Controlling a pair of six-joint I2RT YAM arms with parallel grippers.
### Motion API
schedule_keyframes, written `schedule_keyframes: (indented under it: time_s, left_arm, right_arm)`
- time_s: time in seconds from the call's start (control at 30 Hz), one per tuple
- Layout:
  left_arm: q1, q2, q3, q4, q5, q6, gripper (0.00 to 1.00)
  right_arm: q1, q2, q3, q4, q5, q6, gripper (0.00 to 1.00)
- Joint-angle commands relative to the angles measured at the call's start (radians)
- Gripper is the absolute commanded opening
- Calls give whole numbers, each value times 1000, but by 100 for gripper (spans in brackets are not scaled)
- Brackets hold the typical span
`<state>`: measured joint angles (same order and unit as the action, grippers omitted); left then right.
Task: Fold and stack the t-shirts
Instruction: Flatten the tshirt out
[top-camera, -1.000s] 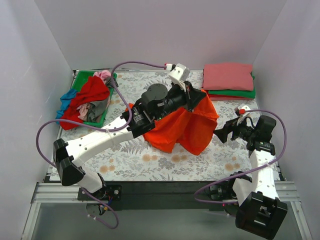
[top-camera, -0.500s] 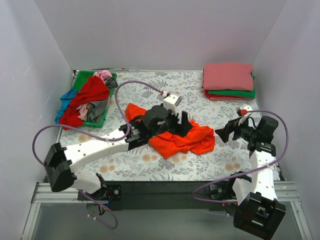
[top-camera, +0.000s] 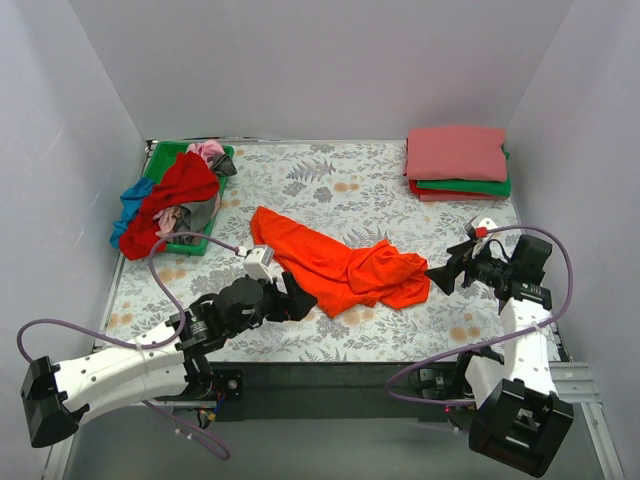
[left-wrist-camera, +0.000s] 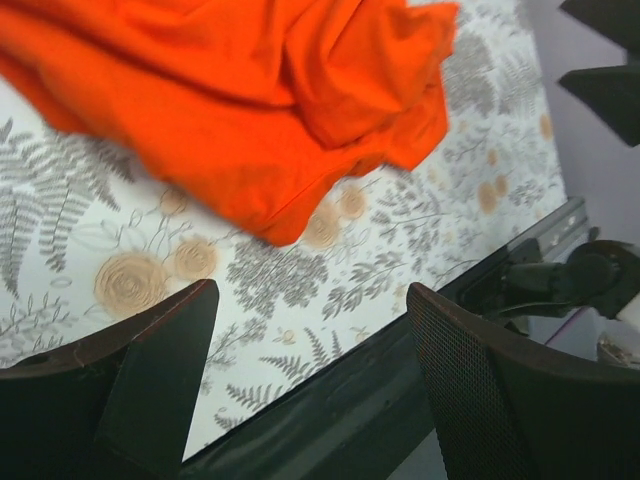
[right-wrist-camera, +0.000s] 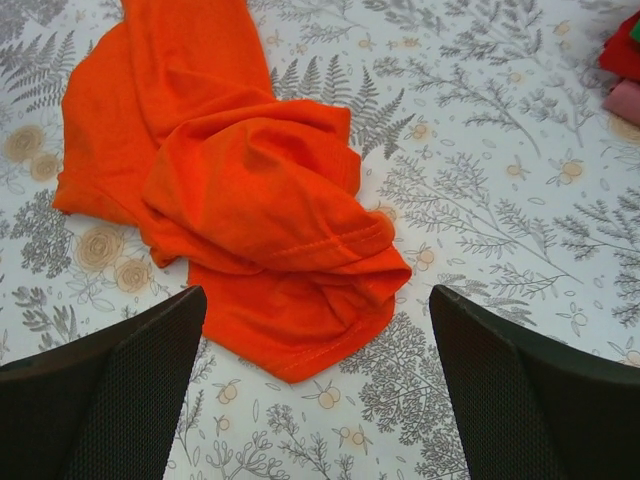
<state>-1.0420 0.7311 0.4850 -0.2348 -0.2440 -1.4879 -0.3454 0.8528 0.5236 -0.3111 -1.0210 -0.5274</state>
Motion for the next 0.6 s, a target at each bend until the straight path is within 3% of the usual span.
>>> schedule_keyframes:
  time_s: [0.0,0.27,0.57]
  left_arm:
    - [2,19,-37,-23,12,-92,75]
    - [2,224,-25,-15,37,-14,74]
    - [3,229,-57,41,72,40,72]
  right_arm:
    - [34,41,45,-123,-10,-161,98]
    - [336,91,148,-253,338,-241,97]
    - [563,207,217,-273,513,-249,96]
